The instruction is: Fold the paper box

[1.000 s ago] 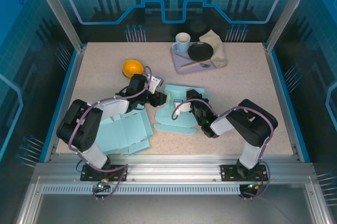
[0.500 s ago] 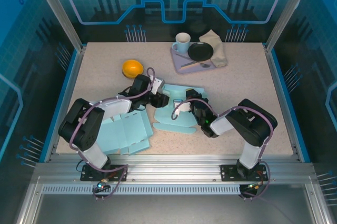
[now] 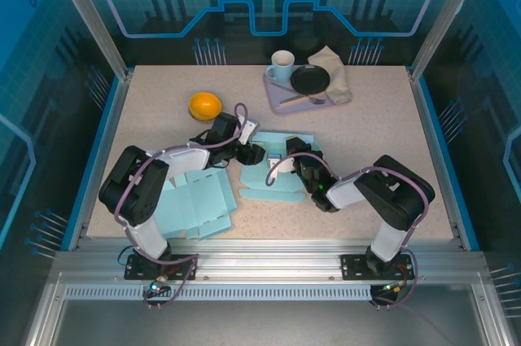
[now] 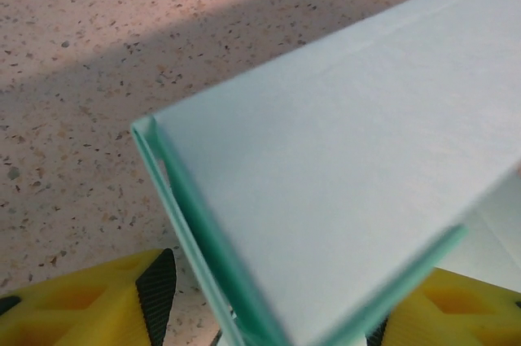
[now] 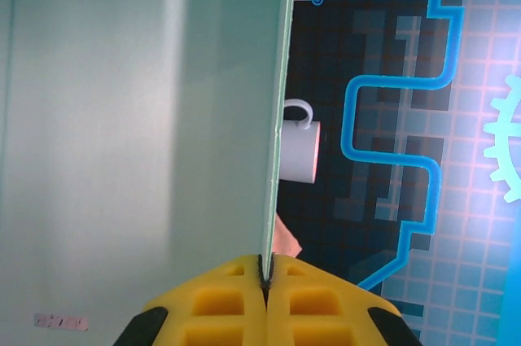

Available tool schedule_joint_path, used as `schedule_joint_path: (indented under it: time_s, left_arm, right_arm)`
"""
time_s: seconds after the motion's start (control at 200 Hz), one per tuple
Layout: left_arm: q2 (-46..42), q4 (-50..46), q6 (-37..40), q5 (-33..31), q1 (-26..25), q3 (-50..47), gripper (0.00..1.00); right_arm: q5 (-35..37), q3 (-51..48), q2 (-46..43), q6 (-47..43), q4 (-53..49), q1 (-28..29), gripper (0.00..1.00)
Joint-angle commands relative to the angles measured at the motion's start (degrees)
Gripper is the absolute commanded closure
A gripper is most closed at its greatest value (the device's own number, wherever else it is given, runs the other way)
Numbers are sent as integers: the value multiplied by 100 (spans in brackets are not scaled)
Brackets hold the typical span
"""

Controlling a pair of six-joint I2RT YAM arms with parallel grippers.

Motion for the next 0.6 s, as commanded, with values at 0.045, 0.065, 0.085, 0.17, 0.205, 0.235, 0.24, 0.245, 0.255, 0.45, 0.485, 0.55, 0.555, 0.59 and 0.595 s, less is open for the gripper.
schedule_joint_path:
  time_s: [0.045, 0.065, 0.085, 0.17, 0.205, 0.235, 0.24, 0.245, 0.255, 0.45, 0.485, 0.55, 0.555, 0.59, 0.595]
  left_arm:
    - [217, -82, 139, -743, -58, 219, 37]
    - [237, -75, 132, -788, -58, 233, 37]
    - [243, -59, 122, -840, -62, 238, 37]
    - [240, 44, 96, -987, -105, 239, 38]
    - [245, 67, 88, -1004, -113, 252, 38]
    - [244, 82, 79, -1035, -122, 260, 39]
    - [246, 84, 78, -1042, -122, 263, 39]
    - [247, 84, 74, -1050, -127, 264, 39]
    - [252, 82, 71, -1067, -128, 269, 40]
    - [341, -3, 19, -1473, -188, 327, 46]
    - [368, -28, -13, -1622, -189, 329, 48]
    - [389, -99, -61, -1929, -192, 325, 52]
    - [389, -108, -62, -1955, -192, 326, 52]
    - [406, -169, -99, -2162, -200, 336, 55]
    - [410, -178, -98, -2195, -196, 335, 55]
  right_arm:
    - [-451, -100, -175, 115, -307, 189, 100]
    - [-463, -94, -186, 126, -321, 187, 100]
    - [-479, -101, -194, 139, -332, 193, 100]
    - [-515, -100, -230, 185, -408, 192, 100]
    - [-525, -98, -239, 197, -417, 186, 100]
    - [-526, -95, -248, 213, -431, 186, 100]
    - [-525, -99, -248, 214, -431, 185, 100]
    - [-525, -100, -248, 219, -431, 190, 100]
    - [-525, -102, -247, 222, -442, 186, 100]
    - [-491, -84, -265, 280, -480, 173, 100]
    - [-490, -81, -289, 302, -500, 163, 100]
    - [-495, -67, -321, 345, -566, 150, 100]
    - [-492, -67, -319, 350, -569, 146, 100]
    - [-477, -66, -335, 363, -570, 142, 100]
    - [-475, -66, -340, 363, -567, 146, 100]
